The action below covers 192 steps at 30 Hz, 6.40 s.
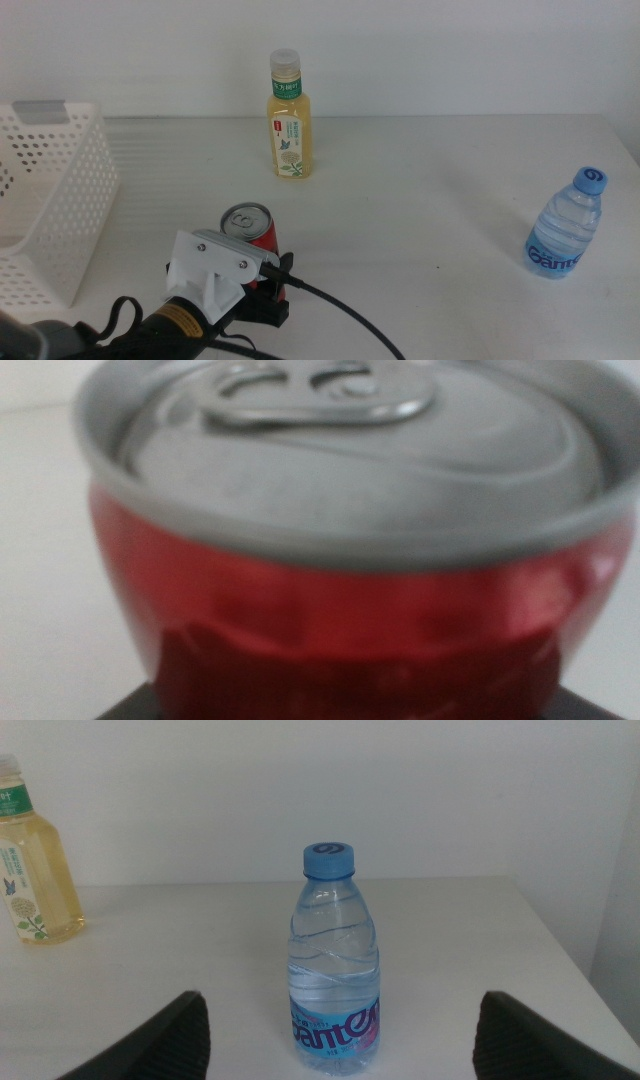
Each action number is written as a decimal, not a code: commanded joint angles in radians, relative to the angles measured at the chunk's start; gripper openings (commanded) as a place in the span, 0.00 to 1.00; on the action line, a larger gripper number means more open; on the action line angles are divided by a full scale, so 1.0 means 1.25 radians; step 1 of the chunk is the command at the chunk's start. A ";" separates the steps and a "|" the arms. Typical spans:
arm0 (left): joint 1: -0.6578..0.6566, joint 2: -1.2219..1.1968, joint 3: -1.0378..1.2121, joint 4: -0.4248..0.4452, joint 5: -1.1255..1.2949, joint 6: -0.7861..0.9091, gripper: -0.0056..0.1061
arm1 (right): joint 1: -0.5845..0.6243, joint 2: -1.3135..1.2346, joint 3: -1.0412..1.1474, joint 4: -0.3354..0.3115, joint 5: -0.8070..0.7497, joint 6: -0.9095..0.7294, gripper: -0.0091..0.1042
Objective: Use arms to grab the bottles and put them into the dustbin to the left of the table.
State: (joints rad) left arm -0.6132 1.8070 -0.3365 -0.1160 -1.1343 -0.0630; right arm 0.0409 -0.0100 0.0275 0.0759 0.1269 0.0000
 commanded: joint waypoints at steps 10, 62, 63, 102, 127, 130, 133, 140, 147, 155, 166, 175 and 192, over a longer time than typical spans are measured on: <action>-0.001 -0.248 -0.001 0.025 0.096 -0.016 0.01 | -0.004 -0.022 -0.006 -0.003 -0.062 -0.007 0.75; 0.697 -0.229 -0.926 -0.064 1.842 0.326 0.01 | -0.004 -0.022 -0.006 -0.003 -0.062 -0.007 0.75; 0.713 -0.210 -0.951 -0.064 1.855 0.327 0.01 | -0.004 -0.022 -0.006 -0.003 -0.062 -0.007 0.75; 0.795 0.096 -1.052 -0.096 1.874 0.446 0.75 | -0.004 -0.022 -0.006 -0.003 -0.062 -0.007 0.75; 0.544 -0.312 -0.886 -0.074 1.661 0.314 0.86 | -0.004 -0.022 -0.006 -0.003 -0.062 -0.007 0.75; 0.478 -0.377 -0.800 -0.073 1.562 0.298 0.86 | -0.004 -0.022 -0.006 -0.003 -0.062 -0.007 0.75; 0.417 -0.430 -0.718 -0.074 1.456 0.286 0.86 | -0.004 -0.022 -0.006 -0.003 -0.062 -0.007 0.75; 0.309 -0.511 -0.525 -0.075 1.199 0.284 0.86 | -0.004 -0.022 -0.006 -0.003 -0.062 -0.007 0.75; 0.213 -0.535 -0.340 -0.102 0.933 0.284 0.86 | -0.004 -0.022 -0.006 -0.003 -0.062 -0.007 0.75; 0.133 -0.535 -0.145 -0.105 0.578 0.244 0.86 | -0.004 -0.022 -0.006 -0.003 -0.062 -0.007 0.75; 0.077 -0.469 0.057 -0.083 0.136 0.114 0.86 | -0.004 -0.022 -0.006 -0.003 -0.062 -0.007 0.75; 0.078 -0.347 -0.004 -0.051 0.119 0.094 0.86 | -0.004 -0.022 -0.006 -0.003 -0.062 -0.007 0.75; 0.079 -0.074 -0.262 -0.030 0.118 0.094 0.86 | -0.004 -0.022 -0.006 -0.003 -0.062 -0.007 0.75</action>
State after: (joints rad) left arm -0.5122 1.7277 -0.6213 -0.1585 -0.9047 0.0622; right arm 0.0409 -0.0100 0.0275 0.0759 0.1269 0.0000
